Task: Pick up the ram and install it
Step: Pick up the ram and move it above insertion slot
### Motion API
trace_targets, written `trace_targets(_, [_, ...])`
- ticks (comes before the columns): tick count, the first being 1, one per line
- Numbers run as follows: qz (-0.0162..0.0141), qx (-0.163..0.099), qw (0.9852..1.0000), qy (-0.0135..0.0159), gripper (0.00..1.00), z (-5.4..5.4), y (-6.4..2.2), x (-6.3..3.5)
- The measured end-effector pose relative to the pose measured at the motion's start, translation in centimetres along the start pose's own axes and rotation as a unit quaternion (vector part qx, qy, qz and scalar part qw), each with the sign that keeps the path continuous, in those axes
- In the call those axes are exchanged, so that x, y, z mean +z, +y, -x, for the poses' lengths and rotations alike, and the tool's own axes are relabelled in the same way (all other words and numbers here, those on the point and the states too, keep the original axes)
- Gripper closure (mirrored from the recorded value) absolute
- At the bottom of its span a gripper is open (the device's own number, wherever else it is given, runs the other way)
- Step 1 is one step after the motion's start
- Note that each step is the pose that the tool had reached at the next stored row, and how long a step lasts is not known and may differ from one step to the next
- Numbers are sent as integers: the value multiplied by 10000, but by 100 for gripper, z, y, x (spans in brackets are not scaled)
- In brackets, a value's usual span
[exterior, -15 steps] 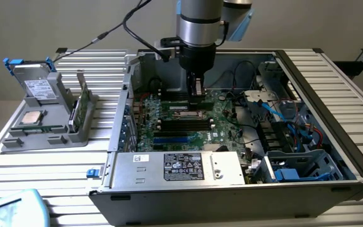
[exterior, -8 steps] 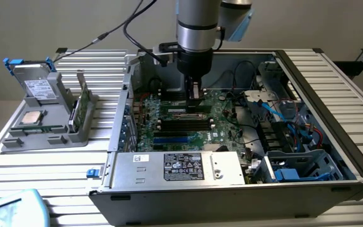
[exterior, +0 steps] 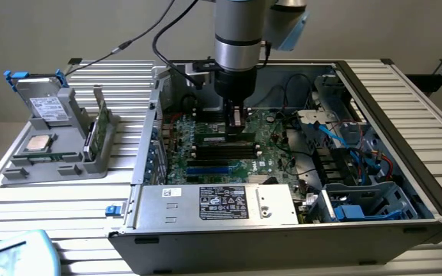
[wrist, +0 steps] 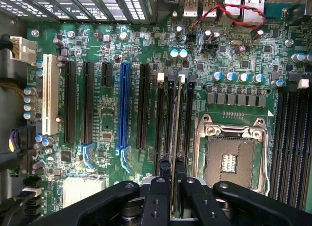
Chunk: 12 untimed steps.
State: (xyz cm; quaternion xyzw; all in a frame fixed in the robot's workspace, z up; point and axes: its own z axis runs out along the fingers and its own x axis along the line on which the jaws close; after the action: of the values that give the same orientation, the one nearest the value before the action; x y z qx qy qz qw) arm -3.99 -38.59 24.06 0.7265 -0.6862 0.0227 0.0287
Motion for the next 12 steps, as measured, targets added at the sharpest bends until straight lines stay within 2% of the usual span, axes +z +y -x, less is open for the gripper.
trace_targets(1, [-8,-125,9999,1,86,2,-2,36])
trace_targets(3, [-3,-208,9998,1,86,1,-8,61])
trace_targets(12, [4,-213,9998,1,86,-35,-42,66])
